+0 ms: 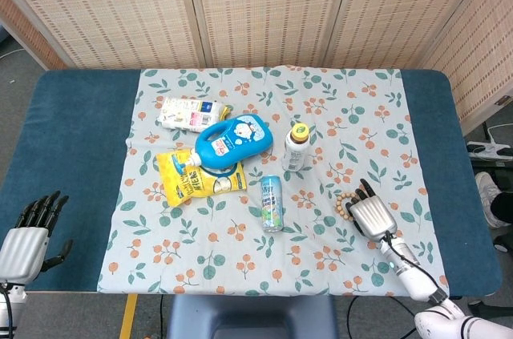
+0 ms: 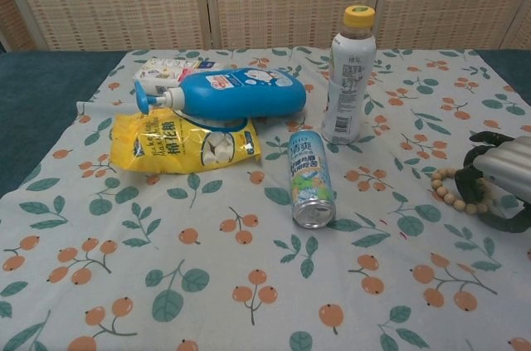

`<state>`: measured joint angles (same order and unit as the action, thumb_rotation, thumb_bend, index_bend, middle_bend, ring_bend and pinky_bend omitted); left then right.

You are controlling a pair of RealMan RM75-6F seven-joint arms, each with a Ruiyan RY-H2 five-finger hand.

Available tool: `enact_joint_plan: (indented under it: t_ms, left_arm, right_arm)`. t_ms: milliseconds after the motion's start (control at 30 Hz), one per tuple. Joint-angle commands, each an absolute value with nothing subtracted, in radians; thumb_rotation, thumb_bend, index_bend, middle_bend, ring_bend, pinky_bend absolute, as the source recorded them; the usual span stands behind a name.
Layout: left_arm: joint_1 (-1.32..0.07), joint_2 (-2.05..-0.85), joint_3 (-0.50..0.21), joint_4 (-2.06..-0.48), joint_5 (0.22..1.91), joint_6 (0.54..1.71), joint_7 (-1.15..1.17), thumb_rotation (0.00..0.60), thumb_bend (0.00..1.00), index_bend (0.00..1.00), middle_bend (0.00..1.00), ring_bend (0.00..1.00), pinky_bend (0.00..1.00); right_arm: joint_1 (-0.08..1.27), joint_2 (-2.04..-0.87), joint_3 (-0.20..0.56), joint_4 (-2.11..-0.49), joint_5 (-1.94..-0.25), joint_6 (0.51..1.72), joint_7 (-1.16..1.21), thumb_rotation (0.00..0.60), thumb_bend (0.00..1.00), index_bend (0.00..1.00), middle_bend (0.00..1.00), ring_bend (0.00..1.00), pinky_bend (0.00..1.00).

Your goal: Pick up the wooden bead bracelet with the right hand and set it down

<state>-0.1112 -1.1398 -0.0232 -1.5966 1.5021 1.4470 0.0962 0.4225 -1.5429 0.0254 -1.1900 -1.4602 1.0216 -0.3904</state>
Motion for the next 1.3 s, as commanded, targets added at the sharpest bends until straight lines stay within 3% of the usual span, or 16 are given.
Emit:
enact_joint_plan:
  t_ms: [33,167,333,433,600,733,933,1100,1300]
  left_arm:
    - [-0.112,-1.139,-0.023,-1.596,1.501,1.445,0.096,0.6,0.39,0.0,0.0,0.0,0.1]
    - [-0.111,-1.138,-0.024,-1.597,1.499,1.447,0.097,0.6,0.4,0.0,0.0,0.0,0.1]
    - [-0.11,-1.135,-0.024,-1.602,1.501,1.452,0.096,0.6,0.4,0.01,0.0,0.0,0.1]
    - [-0.105,-1.133,-0.022,-1.605,1.503,1.459,0.096,0.6,0.4,0.01,0.0,0.0,0.1]
    - [-0.106,-1.135,-0.023,-1.604,1.503,1.459,0.099,0.6,0.4,0.0,0.0,0.0,0.1]
    - [-0.106,-1.137,-0.022,-1.606,1.503,1.457,0.104,0.6,0.4,0.0,0.0,0.0,0.1]
    - [-0.108,-1.139,-0.022,-1.603,1.502,1.455,0.106,0.6,0.4,0.01,0.0,0.0,0.1]
    - [-0.109,-1.14,-0.023,-1.603,1.5,1.453,0.108,0.6,0.4,0.01,0.0,0.0,0.1]
    - [-0.109,-1.14,-0.022,-1.603,1.499,1.451,0.108,0.6,0.4,0.01,0.0,0.0,0.1]
  right_arm:
    - [0.426,-1.552,0.021,-1.178,-1.461,1.021,-0.397,0.6,0.31,0.61,0.52,0.25,0.03]
    - [0.434,-1.552,0.017,-1.173,-1.457,1.01,-0.401,0.6,0.37,0.61,0.53,0.26,0.04]
    - [0.438,-1.539,0.02,-1.191,-1.463,1.02,-0.339,0.6,0.69,0.69,0.59,0.33,0.1]
    - [0.435,-1.527,0.022,-1.196,-1.497,1.069,-0.251,0.6,0.75,0.72,0.61,0.36,0.13]
    - [0.427,-1.503,0.036,-1.234,-1.509,1.114,-0.043,0.6,0.77,0.73,0.63,0.39,0.15]
    - [0.425,-1.457,0.067,-1.341,-1.456,1.077,0.255,0.6,0.77,0.73,0.63,0.39,0.16]
    - [0.445,-1.331,0.126,-1.567,-1.353,0.898,0.816,0.6,0.77,0.72,0.63,0.39,0.17]
    - [0.484,-1.201,0.183,-1.699,-1.358,0.643,1.45,0.6,0.77,0.68,0.63,0.39,0.21]
    - [0.49,-1.189,0.173,-1.68,-1.507,0.625,1.784,0.6,0.77,0.61,0.63,0.38,0.23]
